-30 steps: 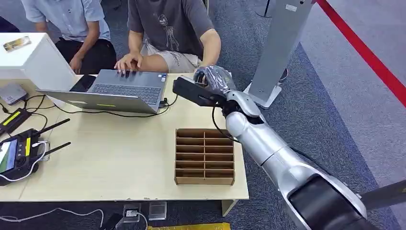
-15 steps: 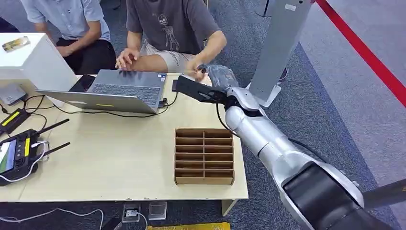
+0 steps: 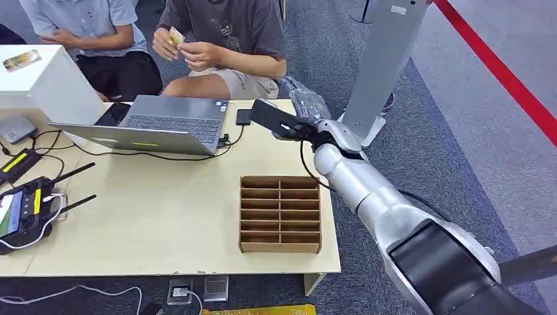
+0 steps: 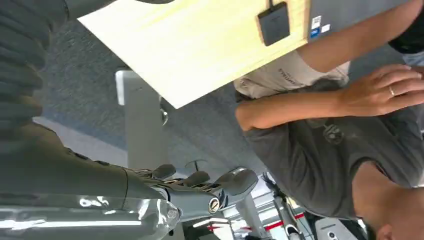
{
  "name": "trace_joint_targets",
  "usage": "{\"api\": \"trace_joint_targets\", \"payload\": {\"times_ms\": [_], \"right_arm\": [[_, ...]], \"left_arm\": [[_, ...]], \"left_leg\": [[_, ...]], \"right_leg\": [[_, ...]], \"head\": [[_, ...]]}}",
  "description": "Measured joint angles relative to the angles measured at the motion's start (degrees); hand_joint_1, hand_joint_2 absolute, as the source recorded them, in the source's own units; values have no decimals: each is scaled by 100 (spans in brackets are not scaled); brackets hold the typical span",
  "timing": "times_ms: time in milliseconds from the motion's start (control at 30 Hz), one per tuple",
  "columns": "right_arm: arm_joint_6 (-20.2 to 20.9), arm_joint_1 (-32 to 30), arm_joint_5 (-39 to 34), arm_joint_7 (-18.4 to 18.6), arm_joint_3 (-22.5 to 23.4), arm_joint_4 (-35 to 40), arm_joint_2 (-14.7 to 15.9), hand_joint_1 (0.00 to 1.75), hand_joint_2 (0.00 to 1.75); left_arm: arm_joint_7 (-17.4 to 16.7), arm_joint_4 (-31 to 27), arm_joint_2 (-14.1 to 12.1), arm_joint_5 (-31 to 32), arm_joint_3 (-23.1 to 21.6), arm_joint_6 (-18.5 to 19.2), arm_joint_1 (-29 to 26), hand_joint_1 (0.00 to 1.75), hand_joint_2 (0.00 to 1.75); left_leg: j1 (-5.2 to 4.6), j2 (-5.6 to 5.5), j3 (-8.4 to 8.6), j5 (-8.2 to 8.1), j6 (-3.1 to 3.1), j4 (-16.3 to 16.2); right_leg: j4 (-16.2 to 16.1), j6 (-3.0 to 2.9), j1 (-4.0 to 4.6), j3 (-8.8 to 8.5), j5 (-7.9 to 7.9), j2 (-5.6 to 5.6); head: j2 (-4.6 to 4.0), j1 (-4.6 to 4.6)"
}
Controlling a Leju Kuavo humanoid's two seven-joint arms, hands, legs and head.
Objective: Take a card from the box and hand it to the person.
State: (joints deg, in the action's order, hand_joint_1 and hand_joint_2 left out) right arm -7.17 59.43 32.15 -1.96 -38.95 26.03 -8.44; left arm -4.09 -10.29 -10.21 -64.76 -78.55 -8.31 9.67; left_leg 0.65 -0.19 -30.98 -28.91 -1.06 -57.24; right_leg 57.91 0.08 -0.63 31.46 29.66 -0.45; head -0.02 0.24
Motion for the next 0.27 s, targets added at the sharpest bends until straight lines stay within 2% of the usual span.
{"api": "trace_joint_targets", "payload": {"times_ms": [100,167,267], "right_arm": [[59,-154,-232,-189,110,129,101,0,175],[196,-360,-485,-184,179,403,238,0,175],[546,-1090,-1138,207,348,1388,605,0,175]], "left_arm": [[37,0,0,-52,2,-15,-88,0,175],[37,0,0,-72,2,-17,-131,0,175],[35,0,0,-118,7,-15,-177,0,175]], "left_leg": [[0,1,-1,0,0,0],[0,1,2,-1,0,-1],[0,-5,9,-2,2,-1]], "right_leg": [[-1,0,0,3,0,2],[-3,0,0,3,0,1],[-11,1,1,-12,1,-5]], "head": [[0,0],[0,4],[0,-2]]}}
